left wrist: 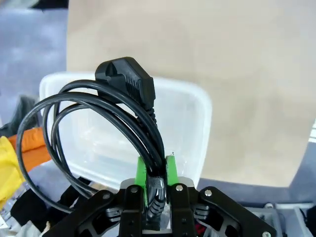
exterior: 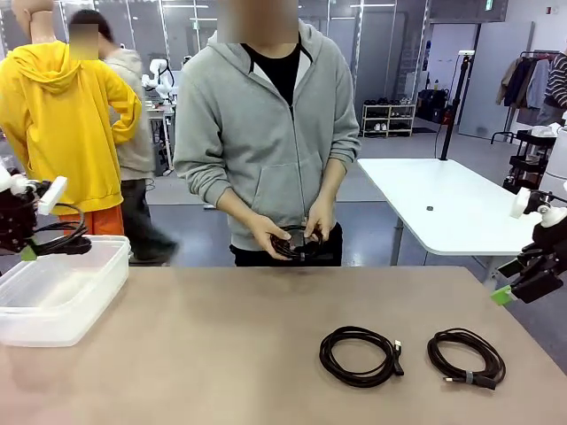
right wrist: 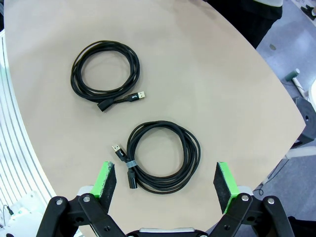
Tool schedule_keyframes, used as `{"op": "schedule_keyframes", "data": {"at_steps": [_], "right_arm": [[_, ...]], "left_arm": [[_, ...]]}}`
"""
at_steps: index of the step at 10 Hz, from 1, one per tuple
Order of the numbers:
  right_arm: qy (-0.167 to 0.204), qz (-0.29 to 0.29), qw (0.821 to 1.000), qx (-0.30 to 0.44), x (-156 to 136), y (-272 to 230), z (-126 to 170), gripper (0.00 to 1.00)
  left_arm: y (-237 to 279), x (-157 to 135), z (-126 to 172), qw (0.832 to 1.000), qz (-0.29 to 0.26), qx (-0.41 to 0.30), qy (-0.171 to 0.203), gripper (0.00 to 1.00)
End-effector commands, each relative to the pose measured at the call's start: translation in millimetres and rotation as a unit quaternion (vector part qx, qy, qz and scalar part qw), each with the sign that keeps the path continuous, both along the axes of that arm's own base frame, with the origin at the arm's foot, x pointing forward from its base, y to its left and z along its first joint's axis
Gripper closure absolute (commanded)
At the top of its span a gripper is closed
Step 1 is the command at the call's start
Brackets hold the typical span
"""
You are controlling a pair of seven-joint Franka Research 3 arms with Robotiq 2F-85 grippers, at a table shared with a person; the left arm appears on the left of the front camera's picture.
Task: Organize and store the cables.
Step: Place the Power Cable into the Organizing box.
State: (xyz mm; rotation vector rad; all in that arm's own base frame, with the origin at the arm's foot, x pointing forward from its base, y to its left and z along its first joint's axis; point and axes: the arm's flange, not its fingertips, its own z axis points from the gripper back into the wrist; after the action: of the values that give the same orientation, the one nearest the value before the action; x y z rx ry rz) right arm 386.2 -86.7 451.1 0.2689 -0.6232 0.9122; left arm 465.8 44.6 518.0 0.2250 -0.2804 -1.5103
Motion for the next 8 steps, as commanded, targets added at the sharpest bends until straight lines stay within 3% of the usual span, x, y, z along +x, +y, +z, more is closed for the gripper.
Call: {"op": "schedule_keyframes", "data": {"at_steps": [1, 4, 8], "right_arm": [[0.004, 0.004, 1.000, 0.001, 1.4, -0.3, 1.1, 0.00], [0.004, 0.004, 1.000, 0.001, 1.4, -0.3, 1.1, 0.00], [0.004, 0.004, 1.000, 0.001, 1.4, -0.3, 1.1, 0.00]], "left_arm": [[17.9, 26.7, -20.8, 1.000, 0.005, -0.024, -0.009, 0.82], [36.2, 59.8, -52.9, 0.998, 0.016, -0.058, 0.005, 0.82], [43.5, 83.6, -84.4, 0.997, 0.019, -0.053, 0.055, 0.82]]}}
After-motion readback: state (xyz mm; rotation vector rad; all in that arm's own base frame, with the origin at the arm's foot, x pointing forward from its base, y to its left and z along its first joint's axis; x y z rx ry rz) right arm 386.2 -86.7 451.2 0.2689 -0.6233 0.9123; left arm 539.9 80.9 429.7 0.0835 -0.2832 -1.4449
